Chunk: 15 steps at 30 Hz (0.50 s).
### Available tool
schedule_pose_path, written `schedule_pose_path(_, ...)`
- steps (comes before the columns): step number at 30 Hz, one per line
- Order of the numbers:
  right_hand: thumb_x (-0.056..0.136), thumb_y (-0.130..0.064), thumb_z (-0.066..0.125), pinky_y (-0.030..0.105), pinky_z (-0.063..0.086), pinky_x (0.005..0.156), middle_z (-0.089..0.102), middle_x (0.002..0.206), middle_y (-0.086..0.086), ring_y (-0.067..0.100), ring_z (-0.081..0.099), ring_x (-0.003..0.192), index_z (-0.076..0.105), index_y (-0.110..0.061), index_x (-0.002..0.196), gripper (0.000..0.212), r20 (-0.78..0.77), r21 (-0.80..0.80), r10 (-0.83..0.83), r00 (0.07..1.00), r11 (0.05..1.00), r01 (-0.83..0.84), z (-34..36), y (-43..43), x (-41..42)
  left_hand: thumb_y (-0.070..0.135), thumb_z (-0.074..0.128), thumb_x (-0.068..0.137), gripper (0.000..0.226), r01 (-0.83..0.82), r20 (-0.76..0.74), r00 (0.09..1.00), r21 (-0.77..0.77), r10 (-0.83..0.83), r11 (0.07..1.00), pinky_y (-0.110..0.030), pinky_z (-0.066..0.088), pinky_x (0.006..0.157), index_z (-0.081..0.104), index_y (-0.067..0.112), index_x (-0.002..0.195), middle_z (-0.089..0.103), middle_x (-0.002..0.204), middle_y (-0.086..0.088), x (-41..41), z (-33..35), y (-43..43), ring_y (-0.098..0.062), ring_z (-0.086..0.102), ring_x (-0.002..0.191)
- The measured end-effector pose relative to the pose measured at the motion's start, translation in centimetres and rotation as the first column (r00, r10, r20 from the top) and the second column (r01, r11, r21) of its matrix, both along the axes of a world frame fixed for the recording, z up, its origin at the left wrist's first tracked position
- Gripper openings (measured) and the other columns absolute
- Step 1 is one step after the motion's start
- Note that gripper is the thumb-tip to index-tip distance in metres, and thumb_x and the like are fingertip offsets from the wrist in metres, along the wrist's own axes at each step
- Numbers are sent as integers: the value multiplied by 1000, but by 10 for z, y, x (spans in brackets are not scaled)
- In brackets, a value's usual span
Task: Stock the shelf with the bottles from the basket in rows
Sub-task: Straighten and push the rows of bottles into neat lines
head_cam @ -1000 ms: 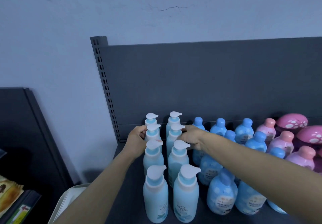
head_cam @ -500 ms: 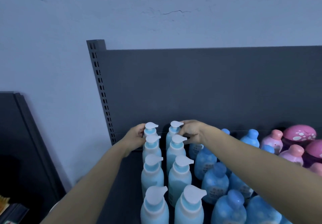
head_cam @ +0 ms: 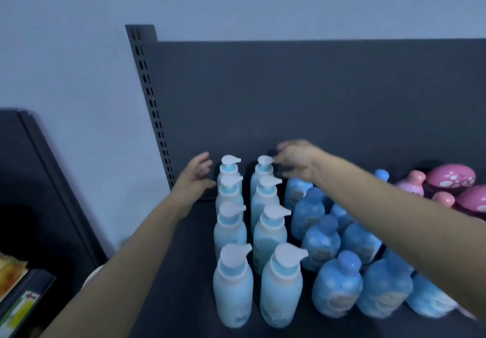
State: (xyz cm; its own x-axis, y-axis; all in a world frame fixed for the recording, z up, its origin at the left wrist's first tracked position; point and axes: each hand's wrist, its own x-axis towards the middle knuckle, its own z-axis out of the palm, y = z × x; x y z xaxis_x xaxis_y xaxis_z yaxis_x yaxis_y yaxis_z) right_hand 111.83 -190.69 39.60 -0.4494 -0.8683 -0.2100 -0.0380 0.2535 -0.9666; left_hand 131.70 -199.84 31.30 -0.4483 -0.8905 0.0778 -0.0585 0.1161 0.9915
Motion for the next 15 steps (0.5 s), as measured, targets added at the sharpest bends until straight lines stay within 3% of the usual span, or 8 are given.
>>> schedule_pose_path(2, 86, -1, 56, 31, 45, 92, 54, 121, 2, 14, 52, 112, 53, -14, 117, 33, -100, -301, -130, 986, 949, 94, 22, 44, 3, -8, 50, 88, 53, -168, -216, 963, -1, 163, 986, -30, 36, 105, 46, 22, 132, 50, 137, 0, 27, 5, 46, -8, 47, 124)
schedule_pose_path(4, 85, -9, 58, 28, 44, 98, 55, 124, 1, 12, 53, 117, 52, -20, 115, 33, -189, -647, -302, 934, 754, 112, 21, 109, 25, 12, 62, 85, 41, -265, -364, 900, -16, 241, 964, -29, 38, 106, 52, 27, 122, 55, 133, 5, 49, -5, 106, -4, 50, 122)
schedule_pose_path(6, 85, -11, 55, 29, 45, 98, 57, 119, 6, 19, 55, 115, 50, -22, 112, 30, -173, -832, -402, 899, 548, 85, -15, 171, 66, 31, 72, 72, 54, -294, -346, 905, -94, 246, 951, -24, 40, 105, 50, 36, 121, 55, 132, 10, 54, -28, 164, -3, 49, 124)
schedule_pose_path(7, 84, -16, 58, 31, 47, 97, 57, 118, 6, 21, 55, 114, 50, -23, 113, 31, -171, -854, -425, 889, 514, 82, -44, 191, 86, 36, 73, 64, 62, -285, -300, 924, -127, 237, 950, -19, 40, 103, 48, 42, 121, 54, 132, 15, 52, -41, 185, -1, 48, 125)
schedule_pose_path(10, 76, -47, 66, 27, 47, 97, 51, 128, -5, 12, 51, 120, 45, -24, 122, 55, -253, -732, -443, 860, 669, 129, -125, 210, 124, 26, 87, 49, 83, -270, -182, 952, -106, 248, 957, -9, 44, 92, 47, 46, 119, 56, 123, 27, 37, -75, 216, 3, 51, 118)
schedule_pose_path(12, 74, -39, 70, 32, 42, 102, 42, 138, -6, 9, 42, 129, 36, -19, 134, 71, -365, -565, -390, 845, 814, 131, -165, 203, 126, 10, 90, 53, 90, -279, -86, 959, -86, 272, 956, -22, 46, 97, 44, 43, 123, 55, 125, 24, 33, -90, 218, 1, 52, 118)
schedule_pose_path(15, 74, -35, 67, 41, 41, 104, 38, 144, -2, 11, 39, 132, 22, -22, 142, 83, -433, -334, -244, 868, 938, 97, -190, 192, 117, 15, 88, 58, 88, -289, 50, 954, -101, 295, 952, -38, 47, 99, 40, 49, 123, 54, 127, 21, 33, -99, 215, -4, 54, 117)
